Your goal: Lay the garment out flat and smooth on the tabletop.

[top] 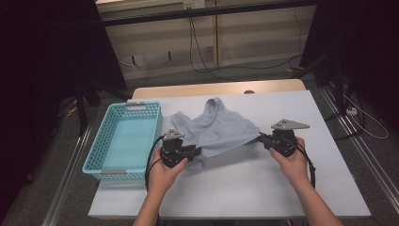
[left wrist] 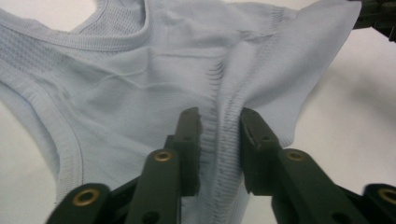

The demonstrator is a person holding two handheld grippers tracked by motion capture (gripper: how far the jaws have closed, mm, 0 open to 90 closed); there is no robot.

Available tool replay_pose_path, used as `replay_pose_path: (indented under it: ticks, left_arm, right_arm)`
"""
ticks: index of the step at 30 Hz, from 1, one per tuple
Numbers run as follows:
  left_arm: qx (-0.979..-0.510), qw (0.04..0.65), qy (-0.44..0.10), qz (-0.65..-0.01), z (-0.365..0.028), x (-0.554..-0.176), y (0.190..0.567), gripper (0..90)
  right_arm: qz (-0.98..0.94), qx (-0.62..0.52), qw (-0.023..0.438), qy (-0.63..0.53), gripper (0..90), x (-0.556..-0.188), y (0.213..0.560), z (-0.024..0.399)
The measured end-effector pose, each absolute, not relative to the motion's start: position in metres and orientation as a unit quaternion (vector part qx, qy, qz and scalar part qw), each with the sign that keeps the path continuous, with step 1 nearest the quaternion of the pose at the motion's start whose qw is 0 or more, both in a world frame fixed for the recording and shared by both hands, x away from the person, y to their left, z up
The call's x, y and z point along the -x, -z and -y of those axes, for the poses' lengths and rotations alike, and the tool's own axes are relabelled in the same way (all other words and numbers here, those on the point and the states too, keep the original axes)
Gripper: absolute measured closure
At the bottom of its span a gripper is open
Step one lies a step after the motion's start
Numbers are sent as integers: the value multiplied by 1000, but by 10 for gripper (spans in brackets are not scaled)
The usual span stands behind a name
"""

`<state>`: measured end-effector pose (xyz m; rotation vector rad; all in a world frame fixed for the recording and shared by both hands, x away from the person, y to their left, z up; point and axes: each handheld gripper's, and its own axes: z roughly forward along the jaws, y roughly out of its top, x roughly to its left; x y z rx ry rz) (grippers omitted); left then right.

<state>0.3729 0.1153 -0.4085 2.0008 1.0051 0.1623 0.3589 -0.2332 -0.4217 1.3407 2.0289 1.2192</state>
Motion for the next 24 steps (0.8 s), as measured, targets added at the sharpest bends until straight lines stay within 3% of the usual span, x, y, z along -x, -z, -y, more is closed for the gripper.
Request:
replay_pose_path:
  ticks: [14,24]
  left_arm:
    - [-814,424,-50,-394,-117,-365,409,352]
    - [-822,411,-67,-389,-124,-357,405,343]
  right_arm:
    - [-729,-485,196,-441,878,-368,429,228]
    - [-728,-487,193,-443,877,-369,429,228]
